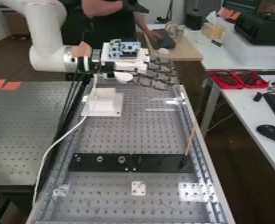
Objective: Grab the drill bit and place it in the clear container
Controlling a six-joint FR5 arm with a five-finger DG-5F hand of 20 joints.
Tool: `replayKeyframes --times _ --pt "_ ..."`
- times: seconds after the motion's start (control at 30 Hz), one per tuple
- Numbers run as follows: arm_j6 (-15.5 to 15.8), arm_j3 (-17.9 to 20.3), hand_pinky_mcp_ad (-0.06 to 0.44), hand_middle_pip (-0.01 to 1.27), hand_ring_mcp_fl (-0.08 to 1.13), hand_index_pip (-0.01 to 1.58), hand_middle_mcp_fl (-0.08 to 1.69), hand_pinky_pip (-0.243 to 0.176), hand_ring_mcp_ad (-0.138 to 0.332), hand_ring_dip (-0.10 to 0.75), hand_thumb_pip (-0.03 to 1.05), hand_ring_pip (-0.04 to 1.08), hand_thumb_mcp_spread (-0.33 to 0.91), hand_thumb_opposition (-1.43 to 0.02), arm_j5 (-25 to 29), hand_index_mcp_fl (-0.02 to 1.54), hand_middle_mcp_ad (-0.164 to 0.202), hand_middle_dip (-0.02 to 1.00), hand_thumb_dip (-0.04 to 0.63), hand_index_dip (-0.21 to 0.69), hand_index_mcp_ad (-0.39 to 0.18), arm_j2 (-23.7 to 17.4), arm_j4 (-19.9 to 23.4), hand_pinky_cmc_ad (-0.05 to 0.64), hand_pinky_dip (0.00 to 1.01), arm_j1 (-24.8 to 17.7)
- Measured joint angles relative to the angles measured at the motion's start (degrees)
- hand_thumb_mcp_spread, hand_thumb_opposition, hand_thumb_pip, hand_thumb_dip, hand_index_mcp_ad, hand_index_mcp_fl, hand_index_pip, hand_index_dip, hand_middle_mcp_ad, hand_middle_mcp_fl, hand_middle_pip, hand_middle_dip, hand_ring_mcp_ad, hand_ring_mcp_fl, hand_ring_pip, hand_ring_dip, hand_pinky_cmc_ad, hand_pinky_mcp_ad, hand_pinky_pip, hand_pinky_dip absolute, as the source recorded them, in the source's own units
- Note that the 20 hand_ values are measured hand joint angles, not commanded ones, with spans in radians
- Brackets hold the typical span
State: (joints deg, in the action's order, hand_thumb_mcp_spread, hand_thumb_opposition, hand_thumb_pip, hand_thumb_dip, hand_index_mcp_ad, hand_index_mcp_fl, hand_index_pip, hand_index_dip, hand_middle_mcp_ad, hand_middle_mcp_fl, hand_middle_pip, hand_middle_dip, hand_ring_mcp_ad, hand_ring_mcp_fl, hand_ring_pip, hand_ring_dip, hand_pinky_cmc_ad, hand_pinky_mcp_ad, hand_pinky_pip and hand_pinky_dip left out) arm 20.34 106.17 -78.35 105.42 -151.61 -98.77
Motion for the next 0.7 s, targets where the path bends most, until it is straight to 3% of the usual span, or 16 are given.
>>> replayKeyframes --times 0.17,0.33,0.57,0.7 --pt "0.18 0.5 0.152 0.12 0.0 0.12 0.15 -0.108 0.188 0.014 0.43 0.09 0.39 -0.76 3.29 0.24 0.052 0.2 0.225 0.269 -0.119 -1.54 -0.53 0.302 0.26 0.19" --pt "0.55 0.91 0.15 0.12 0.0 0.1 0.13 -0.11 0.187 0.014 0.38 0.09 0.39 -0.76 0.28 0.24 0.052 0.2 0.22 0.286 -0.119 -2.65 -0.55 0.298 0.26 0.5" --pt "0.79 0.98 0.147 0.12 0.0 0.09 0.13 -0.124 0.192 0.014 0.38 0.09 0.39 -0.76 2.98 0.25 0.052 0.2 0.218 0.316 -0.119 -3.5 -0.36 0.3 0.26 0.84" --pt "0.92 0.59 0.15 0.12 0.0 0.09 0.13 -0.124 0.194 0.014 0.38 0.09 0.39 -0.76 0.08 0.27 0.052 0.2 0.218 0.314 -0.119 -3.33 -0.45 0.3 0.26 1.22"
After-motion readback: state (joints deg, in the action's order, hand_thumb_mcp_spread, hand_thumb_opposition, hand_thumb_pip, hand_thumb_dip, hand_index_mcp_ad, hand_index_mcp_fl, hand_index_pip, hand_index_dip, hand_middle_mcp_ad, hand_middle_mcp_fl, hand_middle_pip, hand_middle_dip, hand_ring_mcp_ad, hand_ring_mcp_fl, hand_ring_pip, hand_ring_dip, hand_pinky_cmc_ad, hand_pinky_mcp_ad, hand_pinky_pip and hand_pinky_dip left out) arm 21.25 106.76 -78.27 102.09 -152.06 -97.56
